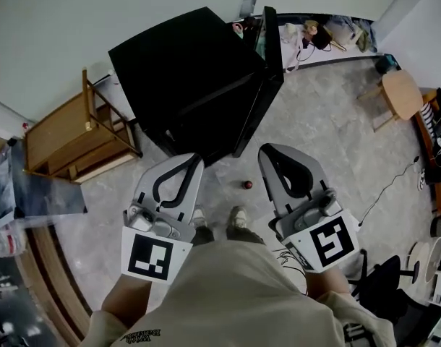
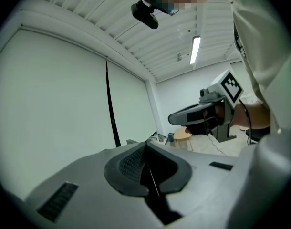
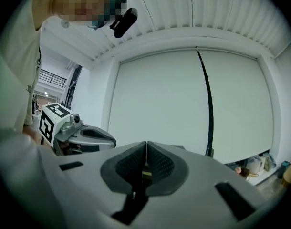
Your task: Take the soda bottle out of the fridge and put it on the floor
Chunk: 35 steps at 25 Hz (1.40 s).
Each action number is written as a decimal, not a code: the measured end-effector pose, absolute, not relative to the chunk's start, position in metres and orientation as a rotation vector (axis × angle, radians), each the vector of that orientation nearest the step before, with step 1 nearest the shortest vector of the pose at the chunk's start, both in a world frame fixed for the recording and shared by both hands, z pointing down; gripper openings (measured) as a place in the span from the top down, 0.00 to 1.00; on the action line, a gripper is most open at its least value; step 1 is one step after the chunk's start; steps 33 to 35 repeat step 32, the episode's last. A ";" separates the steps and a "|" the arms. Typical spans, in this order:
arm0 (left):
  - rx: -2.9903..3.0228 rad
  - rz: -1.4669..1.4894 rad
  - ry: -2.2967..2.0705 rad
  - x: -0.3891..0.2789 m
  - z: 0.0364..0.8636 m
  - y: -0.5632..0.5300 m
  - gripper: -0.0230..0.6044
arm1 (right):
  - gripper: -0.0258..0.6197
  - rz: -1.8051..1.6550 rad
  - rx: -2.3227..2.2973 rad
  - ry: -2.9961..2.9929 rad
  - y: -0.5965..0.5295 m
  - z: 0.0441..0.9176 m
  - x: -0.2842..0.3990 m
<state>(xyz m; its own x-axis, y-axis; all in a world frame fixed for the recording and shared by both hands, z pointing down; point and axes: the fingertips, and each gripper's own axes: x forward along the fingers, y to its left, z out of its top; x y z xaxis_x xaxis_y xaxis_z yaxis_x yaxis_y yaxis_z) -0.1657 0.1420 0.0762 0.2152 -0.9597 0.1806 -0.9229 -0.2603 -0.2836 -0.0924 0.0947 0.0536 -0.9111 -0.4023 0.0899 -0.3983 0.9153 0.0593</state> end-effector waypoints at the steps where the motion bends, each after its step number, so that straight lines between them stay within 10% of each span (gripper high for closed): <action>1: -2.338 -0.481 1.850 -0.171 0.070 0.149 0.95 | 0.96 -0.072 0.604 -2.993 0.100 0.047 -0.097; 35: -2.239 -0.424 1.972 -0.227 0.029 0.156 0.95 | 0.96 -0.092 0.475 -3.051 0.104 0.015 -0.142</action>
